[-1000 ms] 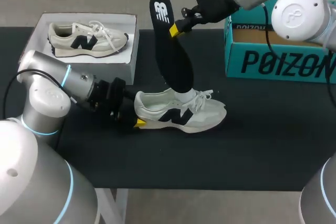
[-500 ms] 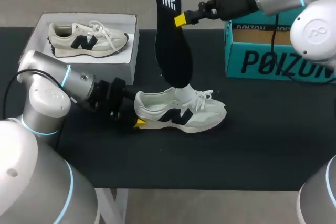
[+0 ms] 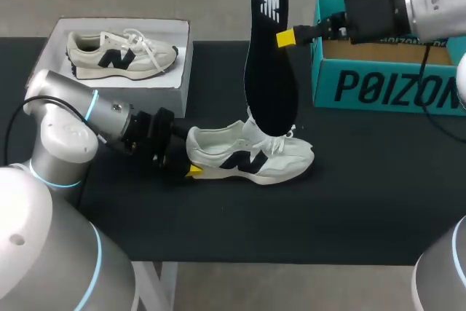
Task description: Take the shoe out of the shoebox, open the shoe tongue, remove and reinsert the insole, then place the shoe into the shoebox
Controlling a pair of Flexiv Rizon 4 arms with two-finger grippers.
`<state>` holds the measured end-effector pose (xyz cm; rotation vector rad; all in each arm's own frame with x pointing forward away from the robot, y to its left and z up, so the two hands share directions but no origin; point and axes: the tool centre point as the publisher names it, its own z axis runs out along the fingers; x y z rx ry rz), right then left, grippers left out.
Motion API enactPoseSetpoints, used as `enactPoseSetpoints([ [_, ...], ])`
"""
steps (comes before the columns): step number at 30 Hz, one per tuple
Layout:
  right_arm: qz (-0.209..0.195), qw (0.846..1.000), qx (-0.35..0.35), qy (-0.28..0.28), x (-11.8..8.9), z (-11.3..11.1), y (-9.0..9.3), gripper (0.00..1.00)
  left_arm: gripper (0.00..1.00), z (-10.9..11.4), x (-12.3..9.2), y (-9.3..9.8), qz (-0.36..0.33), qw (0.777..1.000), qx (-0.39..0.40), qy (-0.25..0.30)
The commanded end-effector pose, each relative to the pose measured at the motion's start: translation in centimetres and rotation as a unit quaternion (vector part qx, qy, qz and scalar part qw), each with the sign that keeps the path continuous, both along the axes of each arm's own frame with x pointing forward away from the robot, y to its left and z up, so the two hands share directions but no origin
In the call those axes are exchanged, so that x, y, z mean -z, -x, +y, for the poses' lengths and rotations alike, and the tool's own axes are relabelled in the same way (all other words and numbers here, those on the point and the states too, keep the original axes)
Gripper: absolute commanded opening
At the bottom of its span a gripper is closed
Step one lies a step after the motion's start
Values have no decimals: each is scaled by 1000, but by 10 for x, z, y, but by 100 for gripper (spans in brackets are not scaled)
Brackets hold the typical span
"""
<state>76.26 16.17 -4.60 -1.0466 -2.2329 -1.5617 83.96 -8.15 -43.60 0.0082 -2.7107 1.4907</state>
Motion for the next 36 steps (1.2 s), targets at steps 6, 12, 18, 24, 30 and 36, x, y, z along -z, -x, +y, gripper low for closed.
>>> enactPoseSetpoints([
  [6,-31,999,-16,0,-16,-29,51,0,0,-1,5,-1,0,1000,0,0],
  [12,-45,999,6,-11,-21,-37,73,0,0,-1,5,-1,0,1000,0,0],
  [18,-63,998,20,7,-25,-42,92,0,0,-1,5,-1,0,1000,0,0],
  [24,-61,998,21,-1,-22,-46,97,0,0,-1,5,-1,0,1000,0,0],
  [30,-55,998,8,-1,-21,-50,93,0,0,-1,5,-1,0,1000,0,0],
  [36,-55,998,-1,7,-20,-50,89,0,0,-1,5,-1,0,1000,0,0],
])
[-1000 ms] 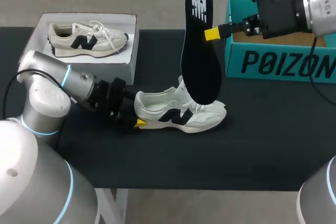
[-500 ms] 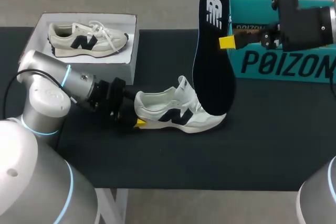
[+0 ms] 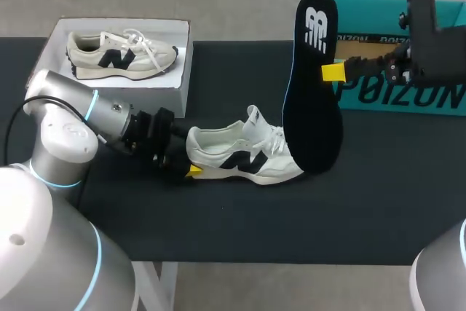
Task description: Take the shoe out of the shoebox, open the shoe tongue, remove and reinsert the insole, then place the shoe into the shoebox
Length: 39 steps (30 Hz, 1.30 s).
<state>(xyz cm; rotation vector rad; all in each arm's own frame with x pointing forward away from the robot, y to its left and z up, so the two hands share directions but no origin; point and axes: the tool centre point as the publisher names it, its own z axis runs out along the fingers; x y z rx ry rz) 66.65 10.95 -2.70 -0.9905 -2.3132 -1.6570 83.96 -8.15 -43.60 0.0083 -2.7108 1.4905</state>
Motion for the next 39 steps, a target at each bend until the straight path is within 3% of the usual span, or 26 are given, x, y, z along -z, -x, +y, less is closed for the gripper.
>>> enactPoseSetpoints([
  [1,3,1000,-5,4,-2,2,-7,0,0,-1,5,-1,0,1000,0,0],
  [32,11,1000,0,2,-5,2,-7,0,2,-1,5,-1,0,1000,0,0],
  [33,11,1000,0,2,-5,2,-7,0,27,-1,5,-1,0,1000,0,0],
  [34,11,1000,0,2,-5,2,-7,0,72,-1,5,-1,0,1000,0,0],
  [35,11,1000,0,2,-5,2,-7,0,100,-1,5,-1,0,1000,0,0],
  [39,11,1000,0,2,-5,2,-7,0,100,-1,5,-1,0,1000,0,0],
])
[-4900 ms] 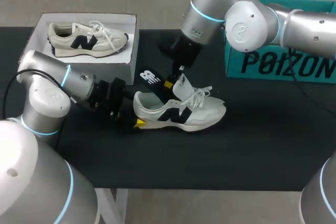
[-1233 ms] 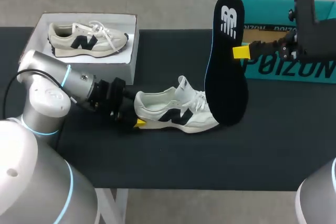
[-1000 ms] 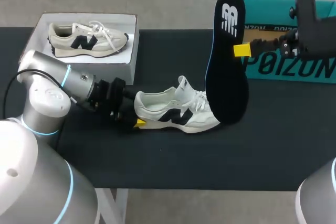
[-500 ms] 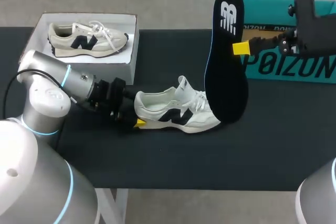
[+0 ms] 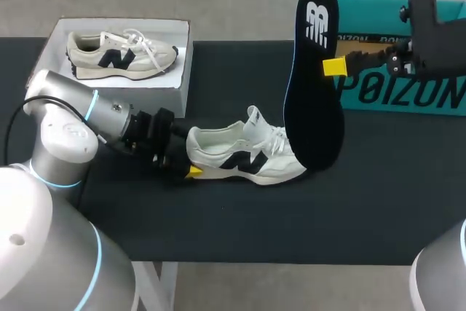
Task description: Take the shoe out of the shoebox, open the shoe tongue, remove and reinsert the insole, then place the shoe into the shoebox
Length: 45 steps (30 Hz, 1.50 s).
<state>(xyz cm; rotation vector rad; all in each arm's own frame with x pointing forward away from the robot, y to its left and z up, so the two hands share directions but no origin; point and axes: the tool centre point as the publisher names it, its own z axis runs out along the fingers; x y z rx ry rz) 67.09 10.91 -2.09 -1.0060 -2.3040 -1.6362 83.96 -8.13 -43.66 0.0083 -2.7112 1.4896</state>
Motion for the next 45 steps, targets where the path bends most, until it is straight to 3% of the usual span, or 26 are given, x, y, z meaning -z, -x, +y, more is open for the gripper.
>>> enactPoseSetpoints([
  [1,1,1000,-1,0,1,3,-3,0,100,-1,4,-1,0,1000,0,0],
  [12,1,1000,-1,0,1,3,-3,0,100,7,-15,-2,19,998,-4,-65],
  [18,1,1000,-1,0,1,3,-3,0,100,9,-24,-4,41,991,-4,-126],
  [32,1,1000,-1,0,1,3,-3,0,100,8,-25,-4,45,991,0,-128],
  [36,1,1000,-1,0,1,3,-3,0,100,9,-44,4,60,978,-16,-200],
  [38,1,1000,-1,0,1,3,-3,0,100,9,-49,7,87,962,-30,-255],
  [45,1,1000,-1,0,1,3,-3,0,100,7,-65,13,102,924,-45,-366],
])
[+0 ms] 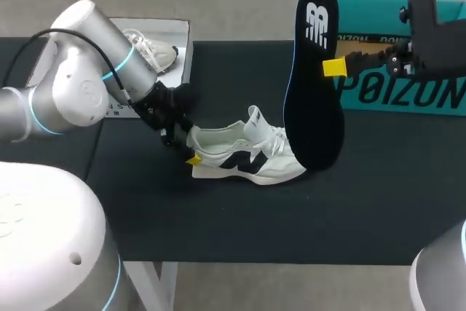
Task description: Take the shoe out of the shoebox, open the shoe tongue, remove and reinsert the insole, then place the shoe into the shoebox
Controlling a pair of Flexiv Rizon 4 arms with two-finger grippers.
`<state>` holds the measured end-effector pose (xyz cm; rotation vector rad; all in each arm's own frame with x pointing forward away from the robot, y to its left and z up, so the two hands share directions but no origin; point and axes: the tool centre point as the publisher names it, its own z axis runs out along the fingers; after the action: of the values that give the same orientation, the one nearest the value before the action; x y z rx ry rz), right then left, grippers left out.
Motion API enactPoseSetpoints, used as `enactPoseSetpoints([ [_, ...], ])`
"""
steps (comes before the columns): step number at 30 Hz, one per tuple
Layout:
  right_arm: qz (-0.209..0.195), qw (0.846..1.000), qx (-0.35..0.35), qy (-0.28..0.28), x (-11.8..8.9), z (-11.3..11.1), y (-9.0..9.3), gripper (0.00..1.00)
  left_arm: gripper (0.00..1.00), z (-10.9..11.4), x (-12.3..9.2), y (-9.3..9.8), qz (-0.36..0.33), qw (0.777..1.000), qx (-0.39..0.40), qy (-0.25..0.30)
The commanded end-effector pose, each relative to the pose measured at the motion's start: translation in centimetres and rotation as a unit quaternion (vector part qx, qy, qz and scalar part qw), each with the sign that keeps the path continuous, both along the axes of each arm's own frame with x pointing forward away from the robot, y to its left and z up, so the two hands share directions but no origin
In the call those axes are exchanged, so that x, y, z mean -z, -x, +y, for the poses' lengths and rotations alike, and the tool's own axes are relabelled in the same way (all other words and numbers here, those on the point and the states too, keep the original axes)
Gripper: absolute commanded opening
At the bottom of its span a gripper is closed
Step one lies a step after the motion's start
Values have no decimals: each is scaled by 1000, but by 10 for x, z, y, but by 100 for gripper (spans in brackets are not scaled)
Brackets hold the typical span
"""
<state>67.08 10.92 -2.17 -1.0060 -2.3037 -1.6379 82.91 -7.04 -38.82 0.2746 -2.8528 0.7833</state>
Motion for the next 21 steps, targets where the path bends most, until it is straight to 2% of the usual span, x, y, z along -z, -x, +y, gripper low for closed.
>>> enactPoseSetpoints([
  [1,1,1000,-1,0,1,3,-3,0,100,-4,-18,3,14,989,11,-147],
  [10,1,1000,-1,0,1,3,-3,0,100,-1,-24,-1,-34,981,63,-180],
  [21,1,1000,-1,0,1,3,-3,0,100,-1,-37,-2,-68,972,88,-205],
])
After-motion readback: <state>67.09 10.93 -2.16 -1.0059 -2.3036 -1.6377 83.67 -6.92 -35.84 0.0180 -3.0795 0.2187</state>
